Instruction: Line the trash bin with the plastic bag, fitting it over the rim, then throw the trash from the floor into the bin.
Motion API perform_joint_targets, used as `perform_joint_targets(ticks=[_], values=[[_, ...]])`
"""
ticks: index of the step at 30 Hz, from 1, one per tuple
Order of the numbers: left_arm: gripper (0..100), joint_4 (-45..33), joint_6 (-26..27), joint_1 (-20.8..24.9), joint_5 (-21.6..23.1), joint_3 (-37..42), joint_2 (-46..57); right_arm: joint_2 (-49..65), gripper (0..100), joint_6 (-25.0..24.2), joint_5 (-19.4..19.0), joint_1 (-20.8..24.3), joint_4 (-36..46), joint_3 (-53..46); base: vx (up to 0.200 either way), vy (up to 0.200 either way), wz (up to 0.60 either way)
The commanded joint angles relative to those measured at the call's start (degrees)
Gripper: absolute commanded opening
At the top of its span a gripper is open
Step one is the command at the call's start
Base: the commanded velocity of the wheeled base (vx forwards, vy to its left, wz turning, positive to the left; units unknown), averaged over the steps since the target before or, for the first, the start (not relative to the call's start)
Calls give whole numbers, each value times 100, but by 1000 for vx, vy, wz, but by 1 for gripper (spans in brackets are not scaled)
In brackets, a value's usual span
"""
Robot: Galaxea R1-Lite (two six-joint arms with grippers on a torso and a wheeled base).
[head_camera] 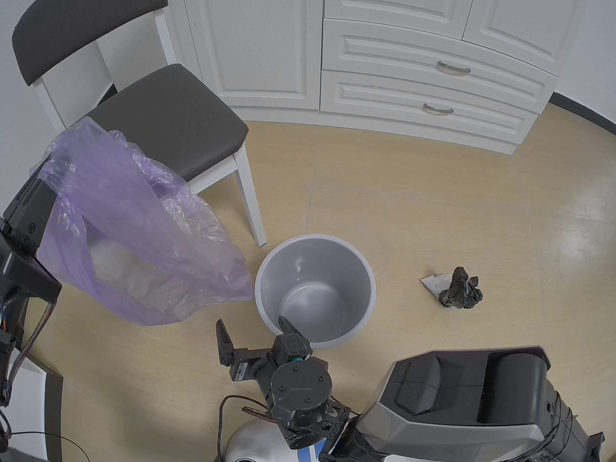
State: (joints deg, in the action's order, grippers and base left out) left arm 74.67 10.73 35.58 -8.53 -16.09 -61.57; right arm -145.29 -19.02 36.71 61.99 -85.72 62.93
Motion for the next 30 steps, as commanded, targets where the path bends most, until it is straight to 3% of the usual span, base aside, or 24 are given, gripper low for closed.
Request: perform_joint_targets(ticks=[1,13,30], values=[[0,4,-1,115,-17,10,5,-228,100,-76,82,-29,-6,299,0,0,0],[0,30,131,511,-386,-34,14,-711,100,-155,284,-363,3,1248,0,0,0],[0,-14,123,511,-650,-210,14,-615,100,-137,381,-635,3,1442,0,0,0]])
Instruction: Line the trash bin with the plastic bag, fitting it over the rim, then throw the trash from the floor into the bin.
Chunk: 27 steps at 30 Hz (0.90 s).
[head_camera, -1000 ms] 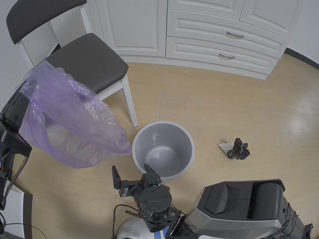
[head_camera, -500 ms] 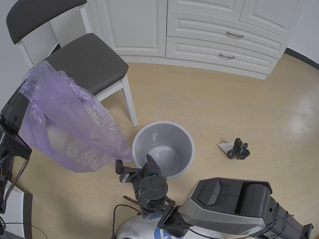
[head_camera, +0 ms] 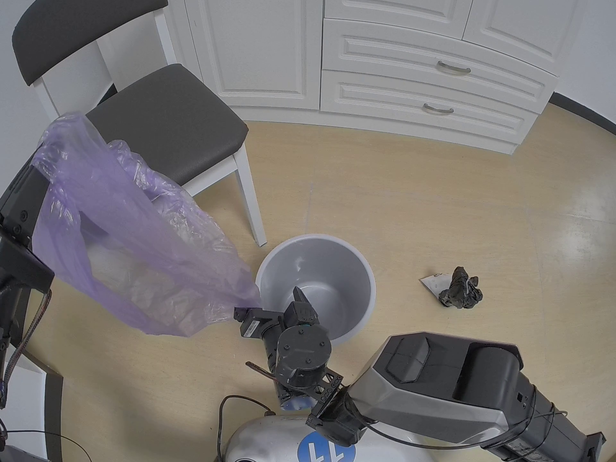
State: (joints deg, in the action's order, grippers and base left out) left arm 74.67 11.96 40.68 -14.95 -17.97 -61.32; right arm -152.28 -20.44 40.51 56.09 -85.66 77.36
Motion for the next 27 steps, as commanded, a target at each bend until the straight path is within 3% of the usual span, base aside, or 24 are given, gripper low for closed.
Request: perform_joint_targets(ticks=[1,27], values=[[0,-14,-1,1,-8,-22,-12,103,100,5,1,-54,-3,-2,0,0,0],[0,-14,-1,1,-52,13,-12,199,100,58,1,-221,-3,-2,0,0,0]])
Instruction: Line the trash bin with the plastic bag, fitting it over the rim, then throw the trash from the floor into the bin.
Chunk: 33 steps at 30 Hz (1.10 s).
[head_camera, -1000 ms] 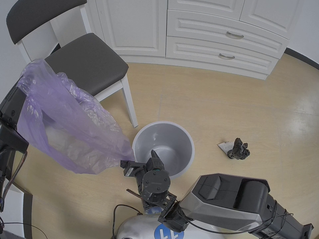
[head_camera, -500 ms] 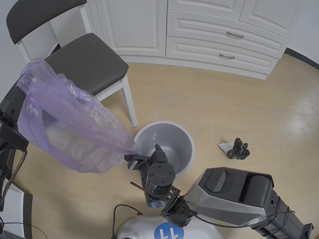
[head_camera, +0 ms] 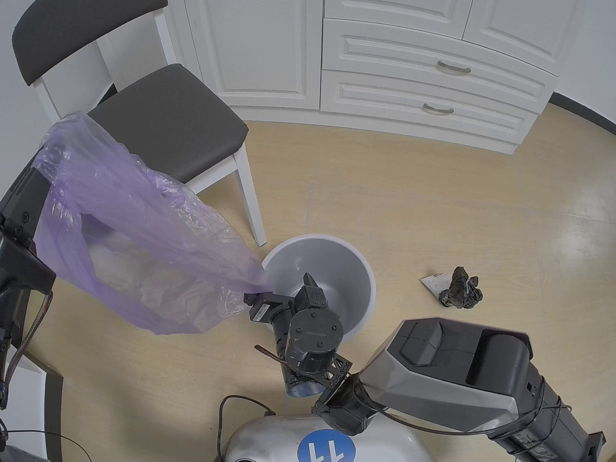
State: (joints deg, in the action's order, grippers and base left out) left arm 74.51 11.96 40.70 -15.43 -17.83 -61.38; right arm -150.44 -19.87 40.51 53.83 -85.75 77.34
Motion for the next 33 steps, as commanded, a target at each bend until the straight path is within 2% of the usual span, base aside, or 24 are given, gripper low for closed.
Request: perform_joint_targets(ticks=[1,6,7,17,19,20,21,22,24,27,29,31,33], values=[[0,2,-1,-1,-4,-1,-6,15,100,1,1,-4,6,1,0,0,0],[0,2,-1,-1,-4,-1,-6,15,100,27,1,-4,6,-17,0,0,0],[0,2,-1,-1,-4,-1,-6,24,0,27,1,4,6,-26,0,0,0],[0,-7,-36,-1,-4,87,-67,332,0,36,-34,-198,14,-140,0,0,0],[0,-7,-36,-10,-4,131,-93,762,0,238,-210,-400,6,-615,0,0,0],[0,-7,-36,-10,-4,158,-102,1052,0,361,-447,-505,-38,-878,0,0,0],[0,-15,-36,-10,-4,158,-102,1079,0,370,-474,-523,-47,-905,0,0,0],[0,-59,-36,-19,-4,184,-111,1386,0,423,-694,-620,-47,-1177,0,0,0],[0,-288,-45,-27,-4,219,-111,1817,0,458,-869,-734,-12,-1502,0,0,0],[0,-745,-71,-27,-4,289,-102,2494,0,625,-1027,-883,67,-1968,0,0,0],[0,-762,-71,-27,-4,289,-102,2529,0,642,-1036,-892,76,-1994,0,0,0],[0,-1211,-220,-27,5,368,-137,3557,0,1055,-1151,-1112,340,-2636,0,0,0],[0,-1360,-255,-27,14,386,-155,4164,0,1161,-1265,-1235,673,-2917,0,0,0]])
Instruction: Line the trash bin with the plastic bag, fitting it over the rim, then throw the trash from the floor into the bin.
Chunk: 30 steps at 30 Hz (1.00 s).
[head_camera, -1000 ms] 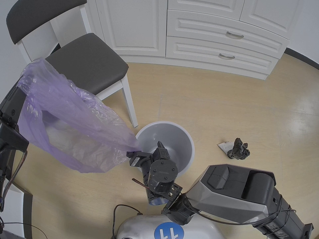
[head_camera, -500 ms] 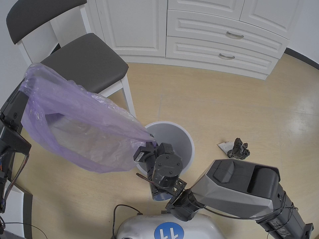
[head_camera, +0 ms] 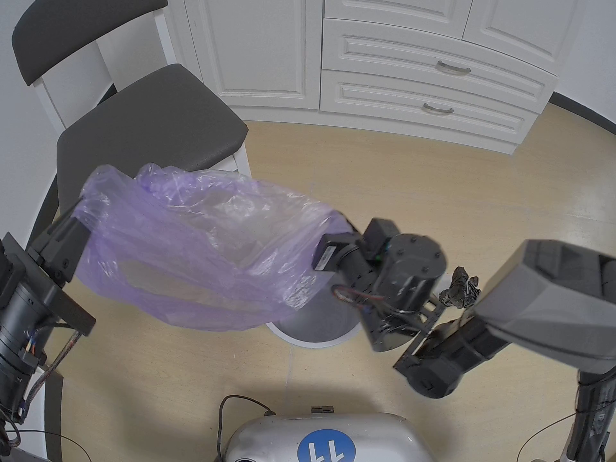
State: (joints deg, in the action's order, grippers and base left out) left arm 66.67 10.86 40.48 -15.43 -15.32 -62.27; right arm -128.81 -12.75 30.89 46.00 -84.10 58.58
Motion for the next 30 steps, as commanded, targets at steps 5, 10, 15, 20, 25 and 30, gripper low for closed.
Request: perform_joint_targets(ticks=[5,10,15,20,25,30], values=[[0,-664,-216,3,32,214,-189,3353,0,467,-400,-495,1599,-1595,0,0,0],[0,-647,-348,109,49,390,-444,4505,0,590,-391,-328,2706,-1946,0,0,0],[0,-620,-471,135,58,363,-523,5085,0,862,-233,-310,3330,-2307,0,0,0],[0,-603,-489,74,49,399,-444,5515,0,1082,-215,-267,3374,-2447,0,0,0],[0,-647,-418,-23,76,223,-207,5674,0,1152,-110,-12,3401,-2641,0,0,0],[0,-664,-251,-32,67,311,-145,5665,0,1161,5,-20,3374,-2737,0,0,0]])
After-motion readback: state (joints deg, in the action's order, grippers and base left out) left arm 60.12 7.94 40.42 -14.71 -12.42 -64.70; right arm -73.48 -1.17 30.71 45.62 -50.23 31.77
